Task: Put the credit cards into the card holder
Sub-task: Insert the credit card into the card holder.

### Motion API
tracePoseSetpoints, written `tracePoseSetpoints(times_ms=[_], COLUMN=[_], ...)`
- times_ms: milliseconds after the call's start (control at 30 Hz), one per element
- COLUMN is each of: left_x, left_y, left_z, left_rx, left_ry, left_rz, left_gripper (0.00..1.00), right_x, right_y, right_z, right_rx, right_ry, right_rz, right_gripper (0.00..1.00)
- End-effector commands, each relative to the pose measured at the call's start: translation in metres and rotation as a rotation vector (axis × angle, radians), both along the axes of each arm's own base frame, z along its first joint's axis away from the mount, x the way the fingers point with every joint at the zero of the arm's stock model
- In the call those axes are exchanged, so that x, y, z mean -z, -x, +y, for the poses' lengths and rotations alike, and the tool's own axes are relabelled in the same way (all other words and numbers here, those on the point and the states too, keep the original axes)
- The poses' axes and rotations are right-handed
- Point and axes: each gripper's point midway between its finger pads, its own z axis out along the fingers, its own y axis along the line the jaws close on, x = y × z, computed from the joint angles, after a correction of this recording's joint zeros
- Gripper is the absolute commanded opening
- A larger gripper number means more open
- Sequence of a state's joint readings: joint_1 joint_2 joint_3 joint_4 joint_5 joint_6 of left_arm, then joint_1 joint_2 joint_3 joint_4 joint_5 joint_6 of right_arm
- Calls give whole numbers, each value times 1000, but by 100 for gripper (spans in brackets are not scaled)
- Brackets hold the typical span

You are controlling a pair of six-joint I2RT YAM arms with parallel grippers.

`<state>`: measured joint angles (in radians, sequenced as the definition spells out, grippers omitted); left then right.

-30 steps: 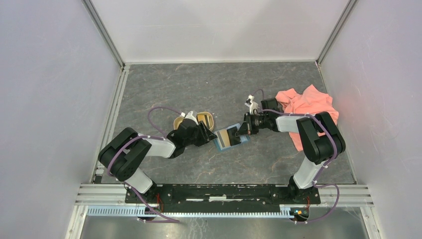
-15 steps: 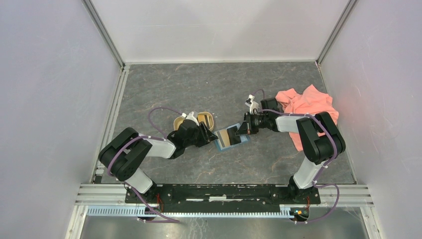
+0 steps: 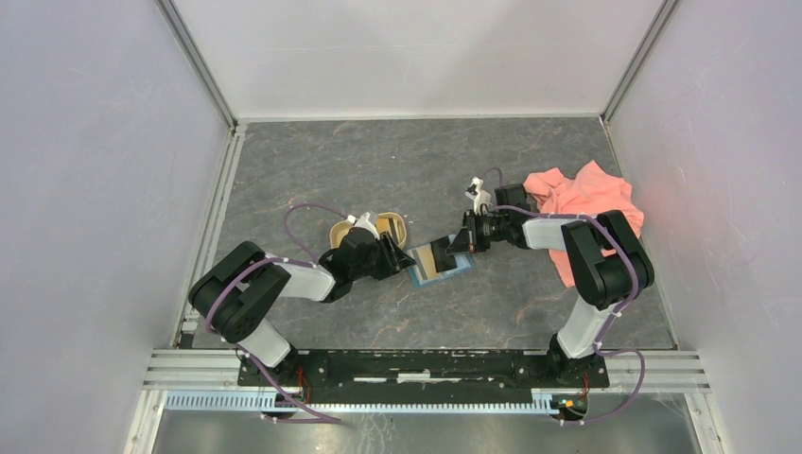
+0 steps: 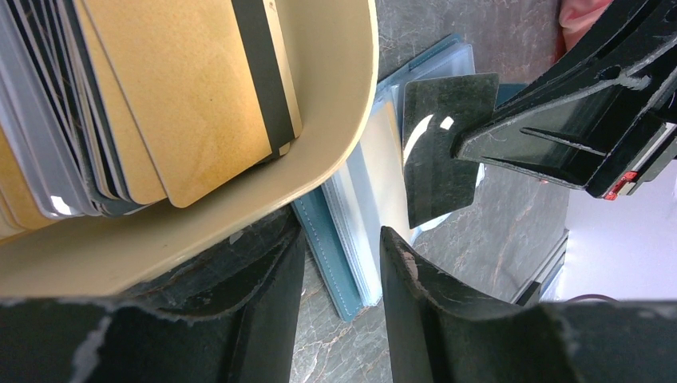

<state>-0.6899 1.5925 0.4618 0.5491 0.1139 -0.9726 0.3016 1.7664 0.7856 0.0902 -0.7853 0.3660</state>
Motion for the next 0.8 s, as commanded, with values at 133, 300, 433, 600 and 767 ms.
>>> tracePoseSetpoints(times_ms=[133, 300, 433, 600, 767], left_x=[39, 39, 40, 40, 39], left_y=[24, 25, 25, 25, 25], left_z=[19, 20, 20, 20, 21], left_rx=[34, 31, 29, 28, 29], left_ry=[-137, -136, -138, -138, -138], left_rz=[86, 88, 88, 88, 85], left_gripper=[48, 48, 48, 48, 48], right_x=[3, 4, 4, 11, 11], right_y=[2, 7, 12, 21, 20], right_z=[14, 11, 6, 3, 5], right_rx=[-24, -16, 0, 19, 28], right_ry=[-9, 0, 10, 16, 4], right_rz=[-15, -13, -16, 22, 44], right_gripper=[0, 0, 0, 0, 0])
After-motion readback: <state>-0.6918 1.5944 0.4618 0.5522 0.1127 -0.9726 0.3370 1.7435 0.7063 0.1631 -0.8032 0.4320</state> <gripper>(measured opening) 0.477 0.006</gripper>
